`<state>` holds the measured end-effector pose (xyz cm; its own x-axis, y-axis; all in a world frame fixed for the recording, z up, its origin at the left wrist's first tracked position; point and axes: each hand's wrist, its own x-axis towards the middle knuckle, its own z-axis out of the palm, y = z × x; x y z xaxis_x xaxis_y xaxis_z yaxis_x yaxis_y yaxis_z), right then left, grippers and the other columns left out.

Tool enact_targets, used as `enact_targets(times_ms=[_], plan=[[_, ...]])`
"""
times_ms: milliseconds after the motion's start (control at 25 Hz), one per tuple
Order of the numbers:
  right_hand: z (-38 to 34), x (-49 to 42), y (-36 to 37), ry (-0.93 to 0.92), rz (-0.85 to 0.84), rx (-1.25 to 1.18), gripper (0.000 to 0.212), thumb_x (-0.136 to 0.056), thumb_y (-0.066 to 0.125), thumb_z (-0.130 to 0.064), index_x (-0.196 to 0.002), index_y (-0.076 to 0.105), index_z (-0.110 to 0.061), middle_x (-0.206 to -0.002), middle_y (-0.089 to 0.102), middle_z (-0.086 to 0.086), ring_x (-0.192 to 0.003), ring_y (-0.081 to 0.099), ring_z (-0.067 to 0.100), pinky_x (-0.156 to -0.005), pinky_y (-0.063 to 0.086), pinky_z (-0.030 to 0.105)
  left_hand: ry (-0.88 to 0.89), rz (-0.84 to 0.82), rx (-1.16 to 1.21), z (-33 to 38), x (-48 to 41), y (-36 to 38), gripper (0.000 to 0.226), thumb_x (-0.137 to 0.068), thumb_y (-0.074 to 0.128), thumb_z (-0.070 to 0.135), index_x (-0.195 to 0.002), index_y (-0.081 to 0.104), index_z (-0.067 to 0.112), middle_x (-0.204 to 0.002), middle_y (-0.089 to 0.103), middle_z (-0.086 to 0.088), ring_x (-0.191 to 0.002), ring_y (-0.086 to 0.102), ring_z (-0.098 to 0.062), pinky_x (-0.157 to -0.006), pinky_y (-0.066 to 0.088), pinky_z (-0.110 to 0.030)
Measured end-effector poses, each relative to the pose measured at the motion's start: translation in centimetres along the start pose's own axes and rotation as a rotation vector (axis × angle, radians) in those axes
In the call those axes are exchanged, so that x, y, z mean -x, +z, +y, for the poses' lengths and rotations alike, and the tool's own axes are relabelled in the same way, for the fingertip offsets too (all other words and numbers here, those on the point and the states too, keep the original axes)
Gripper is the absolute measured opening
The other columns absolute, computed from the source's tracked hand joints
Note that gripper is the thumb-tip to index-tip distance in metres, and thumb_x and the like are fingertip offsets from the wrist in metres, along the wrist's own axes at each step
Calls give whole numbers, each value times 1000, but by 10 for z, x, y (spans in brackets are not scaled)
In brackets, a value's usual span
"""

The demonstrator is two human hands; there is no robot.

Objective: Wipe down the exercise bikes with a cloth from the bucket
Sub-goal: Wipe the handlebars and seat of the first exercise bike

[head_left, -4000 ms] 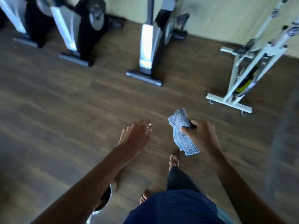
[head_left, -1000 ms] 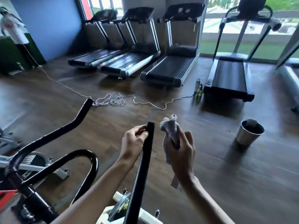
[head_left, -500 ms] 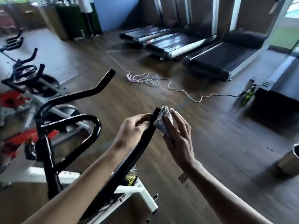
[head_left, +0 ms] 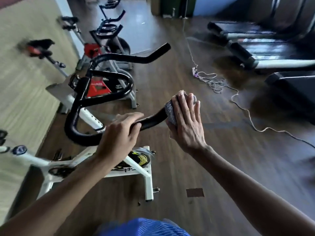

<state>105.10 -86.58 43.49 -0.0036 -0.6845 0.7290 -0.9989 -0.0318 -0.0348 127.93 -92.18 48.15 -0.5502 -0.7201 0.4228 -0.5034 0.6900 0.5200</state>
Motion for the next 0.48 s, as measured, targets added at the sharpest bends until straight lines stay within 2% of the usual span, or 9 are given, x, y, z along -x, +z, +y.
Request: enact_targets(times_ms=[120,240,320,480], plan=[[-2,-1,1,14,29,-18,70,-105,35,-55,-155,24,-8,-161,26,15,-155,-10,22,-125,-2,43,67,96,-278,-21,29,-4,36,-96,50,25,-126,64,13,-125,67,0,-122,59,-23,-116,29,-46],[-2,-3,6,26,107,-120,55,-108,31,-41,-152,30,-8,-158,33,18,-155,-9,18,-126,-1,40,99,159,-394,-29,43,-2,36,-97,53,23,-129,62,11,-126,67,-2,-125,58,-26,-114,27,-59],[-6,-1,15,52,156,-183,48,-109,32,-31,-150,32,-7,-156,34,19,-155,-8,18,-126,-1,40,108,197,-455,-33,50,-2,39,-97,53,23,-132,60,10,-129,65,-3,-128,56,-28,-116,22,-61],[-25,16,33,-14,140,-208,45,-110,32,-28,-150,33,-8,-158,27,13,-155,-5,19,-126,1,40,91,210,-555,-42,61,-3,46,-100,47,32,-139,54,9,-142,55,-6,-134,48,-33,-119,12,-58]])
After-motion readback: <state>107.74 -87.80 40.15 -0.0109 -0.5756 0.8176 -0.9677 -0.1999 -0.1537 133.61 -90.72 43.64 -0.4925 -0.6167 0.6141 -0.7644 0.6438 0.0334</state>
